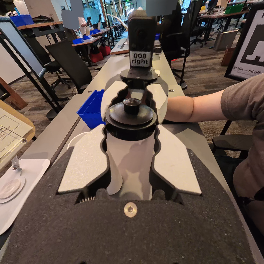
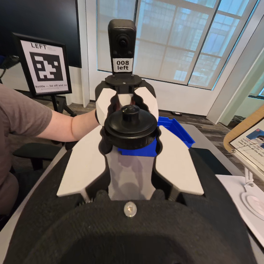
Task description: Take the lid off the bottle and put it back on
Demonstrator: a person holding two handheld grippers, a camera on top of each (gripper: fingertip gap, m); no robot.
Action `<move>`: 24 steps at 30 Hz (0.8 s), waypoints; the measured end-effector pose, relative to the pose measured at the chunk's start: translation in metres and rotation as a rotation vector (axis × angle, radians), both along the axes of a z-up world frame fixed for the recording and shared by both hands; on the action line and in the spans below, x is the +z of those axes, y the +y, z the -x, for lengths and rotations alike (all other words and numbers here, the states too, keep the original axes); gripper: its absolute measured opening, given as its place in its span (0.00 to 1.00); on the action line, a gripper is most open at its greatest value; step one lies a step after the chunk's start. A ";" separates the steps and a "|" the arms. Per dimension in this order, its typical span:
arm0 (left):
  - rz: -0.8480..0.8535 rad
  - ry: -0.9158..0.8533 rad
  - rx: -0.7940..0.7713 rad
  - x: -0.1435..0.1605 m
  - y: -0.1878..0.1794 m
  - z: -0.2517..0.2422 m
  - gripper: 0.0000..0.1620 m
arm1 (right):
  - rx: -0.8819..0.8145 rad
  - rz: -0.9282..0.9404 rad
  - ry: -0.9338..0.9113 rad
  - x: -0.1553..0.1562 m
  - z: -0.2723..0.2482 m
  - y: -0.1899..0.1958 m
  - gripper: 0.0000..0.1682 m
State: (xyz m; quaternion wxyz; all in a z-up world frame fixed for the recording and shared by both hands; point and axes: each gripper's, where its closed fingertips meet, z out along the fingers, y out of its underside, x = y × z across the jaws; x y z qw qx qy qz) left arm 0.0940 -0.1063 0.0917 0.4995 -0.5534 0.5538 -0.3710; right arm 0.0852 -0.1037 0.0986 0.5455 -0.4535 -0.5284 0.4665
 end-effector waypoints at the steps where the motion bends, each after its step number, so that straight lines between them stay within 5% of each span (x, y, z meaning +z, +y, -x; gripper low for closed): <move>1: 0.005 -0.006 -0.006 0.001 -0.001 0.000 0.39 | 0.009 0.011 0.011 0.001 0.000 0.000 0.42; 14: 0.013 -0.013 -0.029 0.002 -0.006 0.000 0.40 | 0.019 -0.033 0.035 0.005 -0.001 -0.006 0.42; 24: 0.031 -0.116 0.148 0.009 0.032 0.020 0.60 | -0.093 -0.068 0.110 0.031 -0.030 0.011 0.42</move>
